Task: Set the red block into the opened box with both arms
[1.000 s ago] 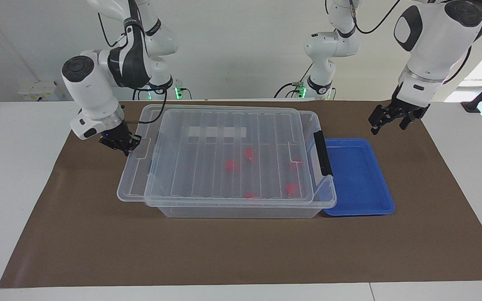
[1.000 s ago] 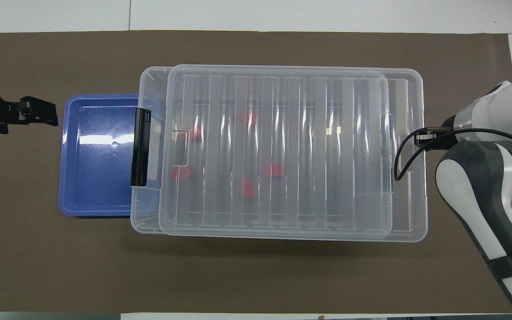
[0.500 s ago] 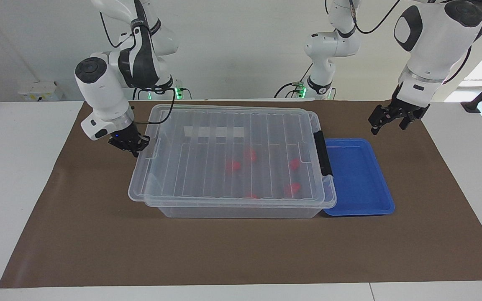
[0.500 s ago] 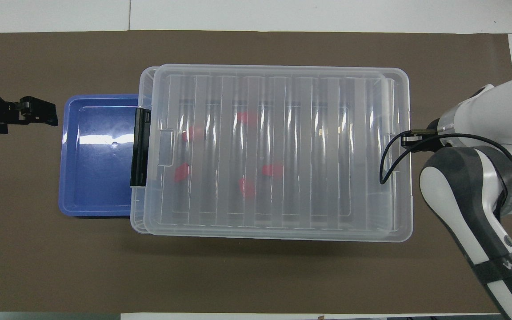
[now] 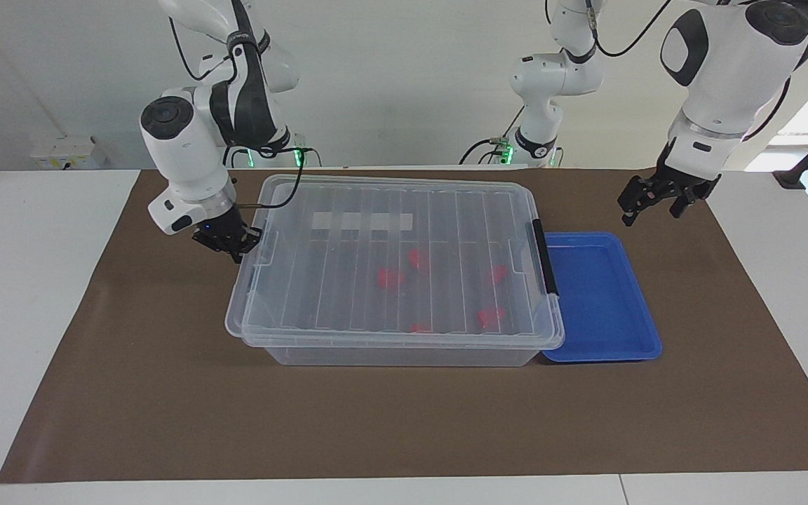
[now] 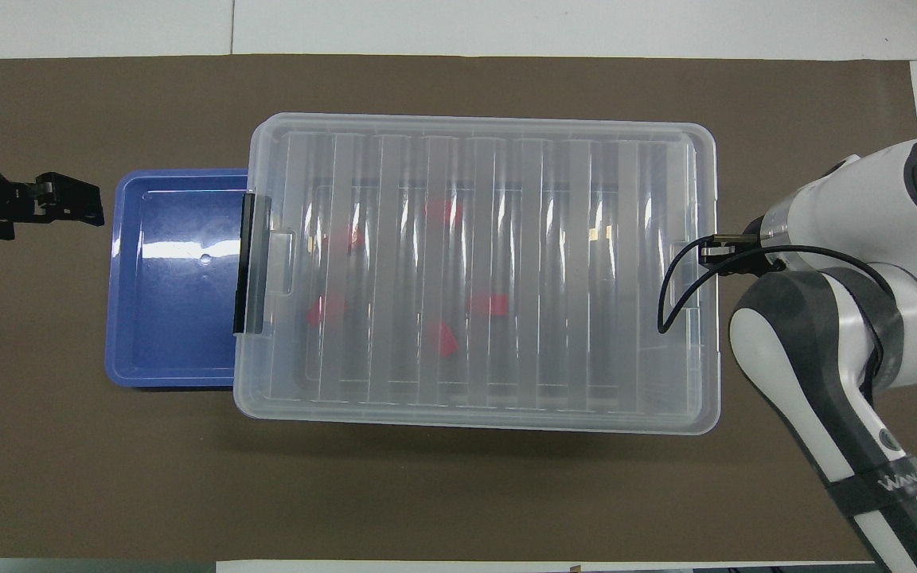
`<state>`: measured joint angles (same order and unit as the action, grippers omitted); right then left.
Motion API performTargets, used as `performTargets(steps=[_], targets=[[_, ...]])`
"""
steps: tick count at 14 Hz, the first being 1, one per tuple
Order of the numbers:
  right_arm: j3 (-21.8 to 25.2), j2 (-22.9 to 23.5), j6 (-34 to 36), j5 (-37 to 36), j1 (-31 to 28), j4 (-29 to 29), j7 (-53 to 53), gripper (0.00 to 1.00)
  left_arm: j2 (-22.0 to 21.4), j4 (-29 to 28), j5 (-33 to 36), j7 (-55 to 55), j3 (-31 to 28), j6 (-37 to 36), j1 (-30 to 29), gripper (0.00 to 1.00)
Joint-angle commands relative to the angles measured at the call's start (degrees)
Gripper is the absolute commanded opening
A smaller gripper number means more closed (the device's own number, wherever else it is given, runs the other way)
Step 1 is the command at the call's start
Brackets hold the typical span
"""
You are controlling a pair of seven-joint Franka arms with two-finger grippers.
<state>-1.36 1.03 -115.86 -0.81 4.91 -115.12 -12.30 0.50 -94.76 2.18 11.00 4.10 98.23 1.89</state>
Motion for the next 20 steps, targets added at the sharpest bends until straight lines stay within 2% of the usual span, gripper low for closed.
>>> performTargets(steps=[1,4,9,10,11,12,13,15,20], targets=[[-0.7,-1.0,-0.9,0.8,-0.3,-1.3,-1.2,0.0,-0.7,0.0,0.6,-0.2,0.3,-1.0,-0.5,1.0],[-0.6,-0.2,3.4,0.8,-0.3,2.2,-0.6,0.0,-0.7,0.0,0.6,-0.2,0.3,-1.0,-0.5,1.0],[0.9,2.3,21.6,0.7,-1.0,18.9,-0.4,0.0,-0.7,0.0,0.6,-0.2,0.3,-1.0,-0.5,1.0],[1.9,2.0,25.0,0.7,-0.9,21.3,-0.4,0.08,-0.7,0.0,0.6,-0.2,0.3,-1.0,-0.5,1.0],[2.1,2.2,27.9,0.7,-1.0,23.2,-0.4,0.2,-0.7,0.0,0.6,-0.2,0.3,-1.0,-0.5,1.0],[2.9,2.4,30.7,0.7,-1.0,25.6,0.2,0.52,-0.7,0.0,0.6,-0.2,0.3,-1.0,-0.5,1.0],[3.9,2.5,32.0,0.7,-1.0,27.0,3.0,1.0,-0.7,0.0,0.6,-0.2,0.3,-1.0,-0.6,1.0],[4.3,2.9,32.8,-0.1,-1.7,27.6,7.3,1.0,-0.7,0.0,0.6,-0.2,0.3,-1.0,-0.5,1.0],[8.0,2.4,33.7,-0.3,-2.4,28.0,10.3,1.0,-0.7,0.0,0.6,-0.2,0.3,-1.0,-0.5,1.0]])
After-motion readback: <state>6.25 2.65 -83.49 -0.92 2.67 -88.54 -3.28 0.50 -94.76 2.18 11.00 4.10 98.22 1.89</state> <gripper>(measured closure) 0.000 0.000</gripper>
